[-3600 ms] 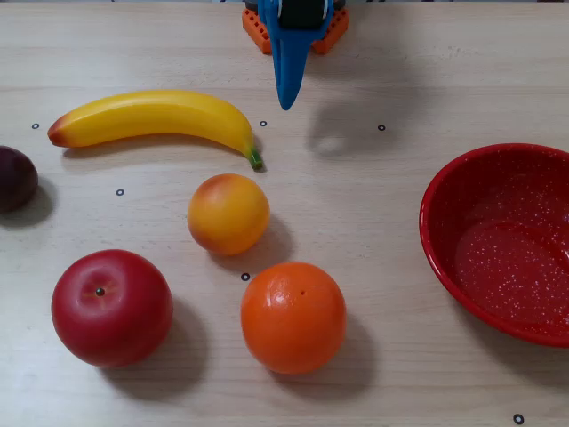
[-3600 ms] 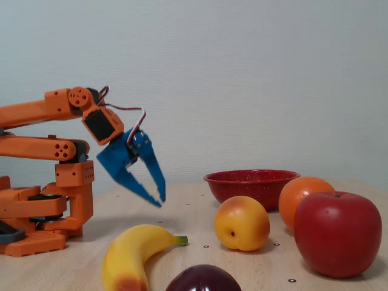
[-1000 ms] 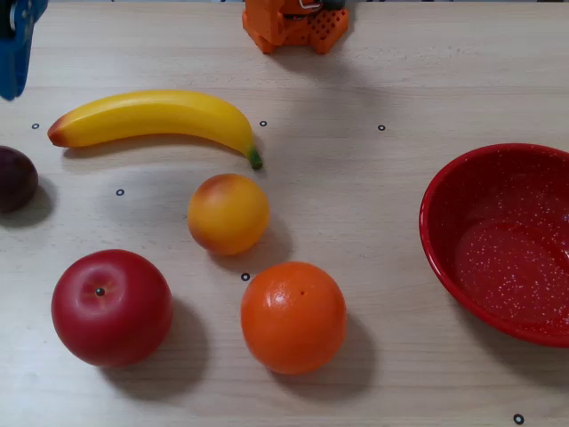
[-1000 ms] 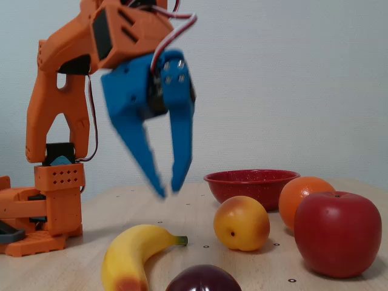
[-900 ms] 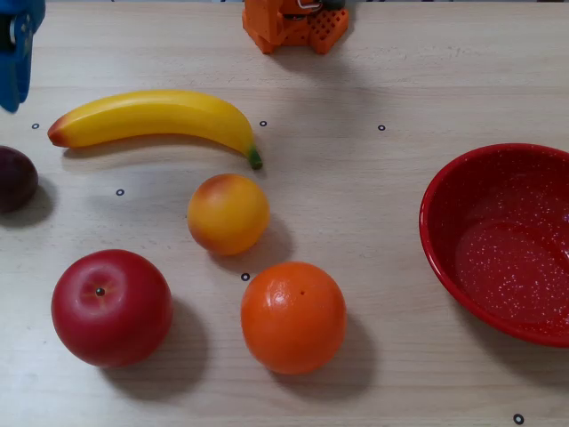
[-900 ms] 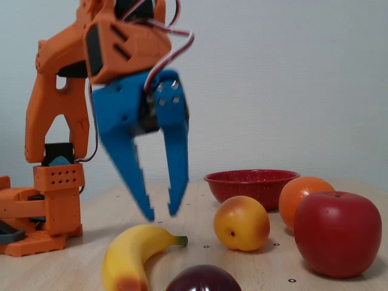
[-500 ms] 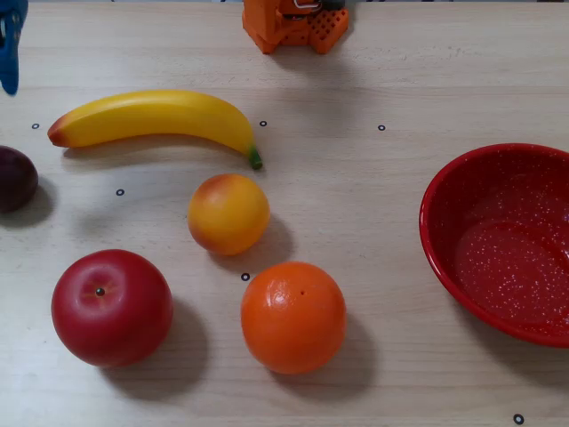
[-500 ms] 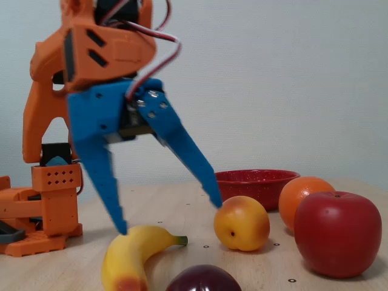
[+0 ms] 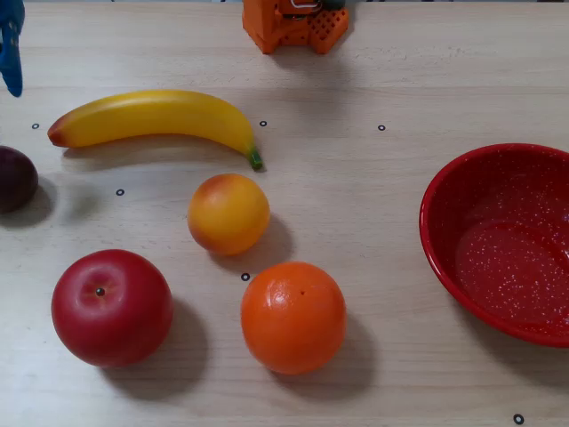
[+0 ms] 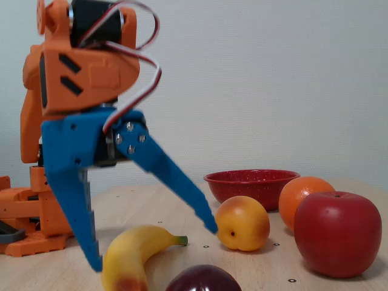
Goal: Put plum in the red bowl.
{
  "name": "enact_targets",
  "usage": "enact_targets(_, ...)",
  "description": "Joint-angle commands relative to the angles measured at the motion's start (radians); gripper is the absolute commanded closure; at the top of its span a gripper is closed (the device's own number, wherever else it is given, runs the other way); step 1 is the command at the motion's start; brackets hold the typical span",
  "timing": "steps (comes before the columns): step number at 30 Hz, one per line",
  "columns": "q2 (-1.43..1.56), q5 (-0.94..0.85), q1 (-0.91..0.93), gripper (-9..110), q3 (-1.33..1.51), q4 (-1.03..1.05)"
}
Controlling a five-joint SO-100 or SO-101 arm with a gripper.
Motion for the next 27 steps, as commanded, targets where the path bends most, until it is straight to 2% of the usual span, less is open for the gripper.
enact_targets(1,0.057,0.025,0.003,57,-0.114,-0.038)
enact_targets(27,-0.043,0.169,-0.040,57,-0.152,-0.092)
